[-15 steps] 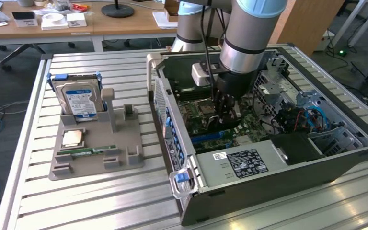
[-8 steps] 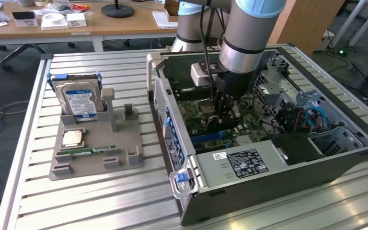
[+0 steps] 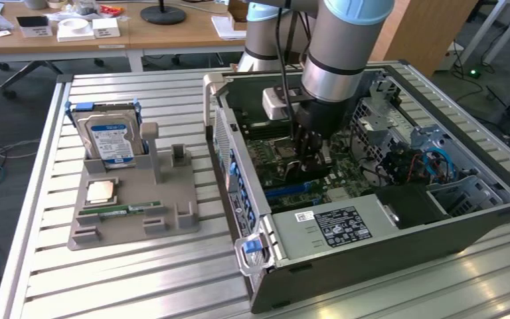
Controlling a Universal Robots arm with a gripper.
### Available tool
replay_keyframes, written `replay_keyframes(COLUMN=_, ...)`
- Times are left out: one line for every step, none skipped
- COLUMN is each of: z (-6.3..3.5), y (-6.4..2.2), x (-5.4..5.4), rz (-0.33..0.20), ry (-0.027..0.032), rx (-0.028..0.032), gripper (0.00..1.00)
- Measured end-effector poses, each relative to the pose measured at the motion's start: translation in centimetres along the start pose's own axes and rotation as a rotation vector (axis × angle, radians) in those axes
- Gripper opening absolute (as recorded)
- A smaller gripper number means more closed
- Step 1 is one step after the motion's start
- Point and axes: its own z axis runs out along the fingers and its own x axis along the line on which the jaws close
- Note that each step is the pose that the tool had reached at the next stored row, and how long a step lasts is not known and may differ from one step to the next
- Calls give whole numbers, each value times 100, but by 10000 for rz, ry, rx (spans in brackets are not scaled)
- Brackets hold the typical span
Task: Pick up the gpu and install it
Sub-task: 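Insert the gpu into the slot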
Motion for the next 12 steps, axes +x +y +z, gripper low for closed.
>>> replay_keyframes(z=0, y=2, x=0, rz=0, ry=0, rx=0, gripper=26)
replay_keyframes(z=0, y=5, x=0, rz=0, ry=0, rx=0, gripper=26)
replay_keyframes(z=0, y=7, x=0, rz=0, ry=0, rx=0, gripper=26)
replay_keyframes(z=0, y=10, x=0, rz=1, ry=0, rx=0, gripper=26)
replay_keyframes(z=0, y=12, x=0, rz=1, ry=0, rx=0, gripper=26)
replay_keyframes(z=0, y=15, x=0, rz=0, ry=0, rx=0, gripper=26)
replay_keyframes(z=0, y=17, x=0, rz=0, ry=0, rx=0, gripper=26)
replay_keyframes(z=0, y=19, x=0, rz=0, ry=0, rx=0, gripper=26)
replay_keyframes(z=0, y=22, x=0, rz=1, ry=1, rx=0, gripper=26)
replay_keyframes(z=0, y=25, x=0, rz=1, ry=0, rx=0, gripper=26)
replay_keyframes(z=0, y=27, x=0, rz=1, ry=0, rx=0, gripper=26)
replay_keyframes(z=0, y=30, x=0, rz=0, ry=0, rx=0, gripper=26)
